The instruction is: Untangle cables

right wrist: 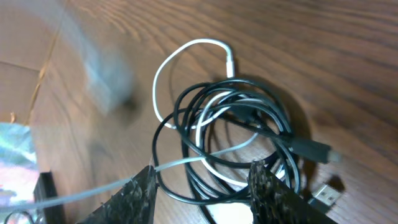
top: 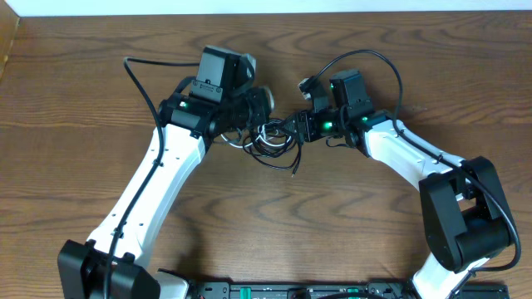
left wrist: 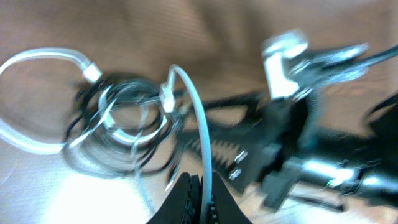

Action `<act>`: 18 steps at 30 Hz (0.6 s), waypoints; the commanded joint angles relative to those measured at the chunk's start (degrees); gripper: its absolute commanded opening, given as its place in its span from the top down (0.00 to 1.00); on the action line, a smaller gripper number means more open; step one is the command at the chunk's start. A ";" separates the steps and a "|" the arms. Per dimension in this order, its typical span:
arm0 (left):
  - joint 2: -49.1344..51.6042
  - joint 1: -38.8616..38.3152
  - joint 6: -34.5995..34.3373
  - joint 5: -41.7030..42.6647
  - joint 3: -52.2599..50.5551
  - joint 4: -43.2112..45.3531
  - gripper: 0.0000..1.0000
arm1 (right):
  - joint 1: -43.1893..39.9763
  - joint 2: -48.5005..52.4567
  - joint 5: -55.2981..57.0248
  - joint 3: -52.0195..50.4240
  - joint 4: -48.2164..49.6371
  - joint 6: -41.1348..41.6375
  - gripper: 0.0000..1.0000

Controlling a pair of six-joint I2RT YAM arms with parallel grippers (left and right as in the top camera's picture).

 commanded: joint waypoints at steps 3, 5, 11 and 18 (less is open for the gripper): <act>-0.90 0.20 4.48 -2.49 1.42 -7.34 0.92 | -1.44 0.50 4.92 -0.07 -0.55 4.66 0.53; -0.90 0.20 6.60 -2.51 1.42 -10.29 0.83 | -2.10 0.50 5.40 -0.07 -1.07 6.47 0.52; -0.90 0.20 7.87 -12.94 1.42 -17.97 0.37 | -3.48 0.50 12.28 -0.07 -5.40 11.93 0.50; -0.90 0.13 8.22 -23.67 1.42 -14.93 0.28 | -6.51 0.50 12.37 -0.07 -7.26 12.68 0.49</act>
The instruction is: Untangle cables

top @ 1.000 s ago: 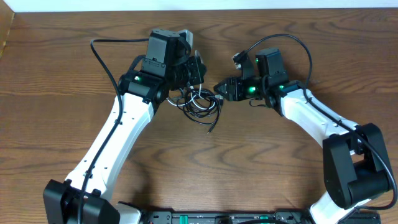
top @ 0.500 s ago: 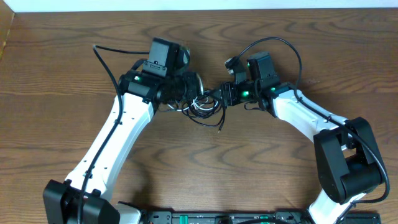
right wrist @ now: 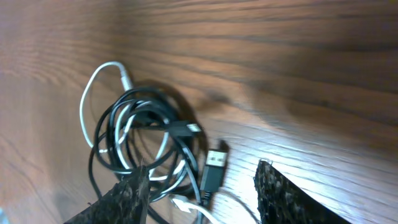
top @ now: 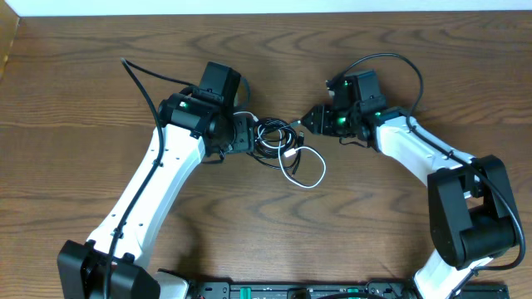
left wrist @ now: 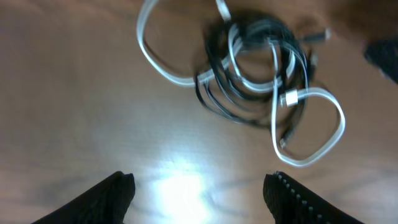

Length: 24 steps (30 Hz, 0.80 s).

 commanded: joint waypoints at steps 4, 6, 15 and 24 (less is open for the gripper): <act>0.35 -0.42 2.75 -5.40 1.42 6.75 0.28 | -3.32 0.50 0.61 -0.07 -0.96 1.55 0.48; 1.90 -1.09 4.26 -2.80 1.40 8.63 0.29 | -3.96 0.50 0.63 -0.07 -1.38 1.49 0.47; 14.56 -6.21 25.24 6.80 1.40 9.77 0.28 | -5.99 0.50 0.63 -0.07 -3.45 -0.24 0.45; 20.83 -6.32 31.10 7.63 1.40 14.01 0.35 | -6.12 0.50 0.66 -0.07 -3.87 -0.42 0.43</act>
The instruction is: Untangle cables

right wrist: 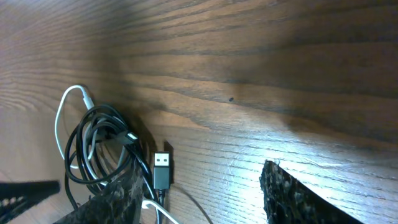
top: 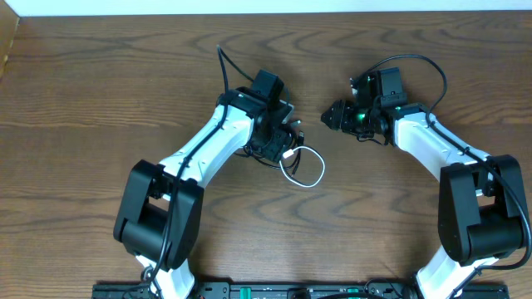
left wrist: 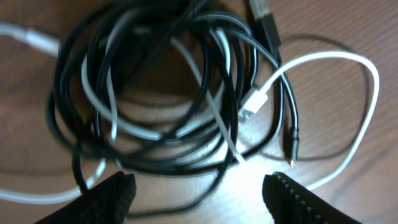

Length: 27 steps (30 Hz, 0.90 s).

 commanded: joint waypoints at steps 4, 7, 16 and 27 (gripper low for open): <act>1.27 2.08 -10.97 -3.67 0.98 6.34 0.39 | -0.42 0.50 0.04 -0.07 -0.04 -1.16 0.43; 1.44 3.34 -21.86 -3.63 0.94 8.70 0.48 | -0.39 0.50 0.04 -0.07 -0.02 -1.14 0.42; 8.20 3.23 -35.04 -1.38 0.85 9.40 0.52 | -0.42 0.50 0.15 -0.07 0.04 -1.16 0.42; 9.60 2.82 -36.13 -0.63 0.85 9.90 0.73 | -0.39 0.50 0.46 -0.07 0.00 -1.51 0.42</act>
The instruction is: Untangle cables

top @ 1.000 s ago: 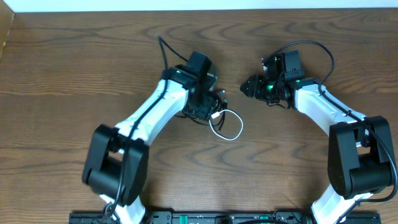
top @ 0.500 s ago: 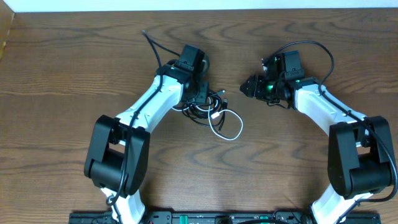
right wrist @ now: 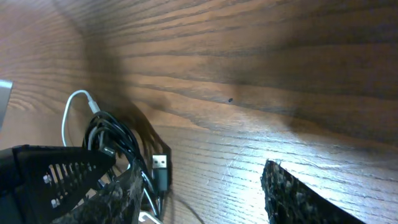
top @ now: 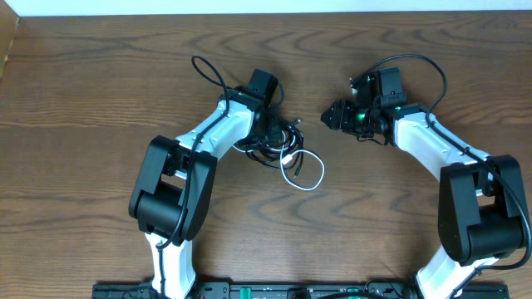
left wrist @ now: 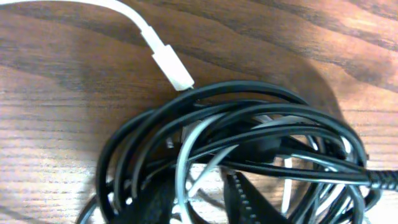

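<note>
A tangled coil of black and white cables (top: 273,143) lies mid-table, with a white loop (top: 306,170) trailing toward the front right. My left gripper (top: 268,131) is down in the coil. In the left wrist view the gripper (left wrist: 199,202) has its jaws drawn close on a pale strand and black strands of the coil (left wrist: 249,134); a white connector (left wrist: 171,65) lies just beyond. My right gripper (top: 329,116) stands open to the right of the coil, apart from it. In its view the gripper (right wrist: 205,199) holds nothing; a black USB plug (right wrist: 160,169) lies ahead.
The wooden table (top: 100,166) stretches bare to both sides and to the front. The left arm's own black lead (top: 208,71) loops behind it, and the right arm's lead (top: 411,62) arcs above its wrist. The table's far edge (top: 266,12) runs along the top.
My left gripper was open just above the coil; now it is lower, in among the strands, with its jaws narrowed on them. The left wrist has turned. The right arm has not moved.
At first my left gripper was shut on a white cable, with the right gripper close against the coil. Then both were open and drawn back, with a white loop lying out front right. The left gripper then stood open over the coil, and now grips strands in it.
</note>
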Action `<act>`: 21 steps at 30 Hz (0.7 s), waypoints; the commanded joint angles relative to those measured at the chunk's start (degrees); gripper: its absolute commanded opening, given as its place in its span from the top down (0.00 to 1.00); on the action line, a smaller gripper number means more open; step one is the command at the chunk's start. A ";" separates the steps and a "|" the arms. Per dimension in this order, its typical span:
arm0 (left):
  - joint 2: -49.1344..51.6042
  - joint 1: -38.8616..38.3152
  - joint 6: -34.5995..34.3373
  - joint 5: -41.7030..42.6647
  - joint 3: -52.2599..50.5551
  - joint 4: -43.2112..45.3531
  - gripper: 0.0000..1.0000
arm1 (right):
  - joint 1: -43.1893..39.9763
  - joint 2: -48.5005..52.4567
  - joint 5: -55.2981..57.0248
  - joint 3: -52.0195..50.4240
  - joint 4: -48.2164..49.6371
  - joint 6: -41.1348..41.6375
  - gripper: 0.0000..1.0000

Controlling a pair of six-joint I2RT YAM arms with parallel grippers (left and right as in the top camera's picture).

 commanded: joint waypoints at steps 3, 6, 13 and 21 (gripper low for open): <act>1.27 -0.13 -1.14 0.48 0.74 -0.28 0.79 | -0.39 0.50 0.26 -0.07 0.02 -1.22 0.42; 1.27 -0.13 -1.11 0.48 0.74 -0.28 0.91 | -0.24 0.50 0.24 -0.07 0.02 -1.22 0.43; 1.14 -0.07 -1.07 0.44 0.98 0.37 0.92 | 0.83 0.50 -0.26 -0.07 0.70 -4.15 0.41; -3.89 -0.07 -1.07 0.55 1.01 1.70 0.93 | 1.16 0.35 -13.62 -0.07 3.37 -11.37 0.37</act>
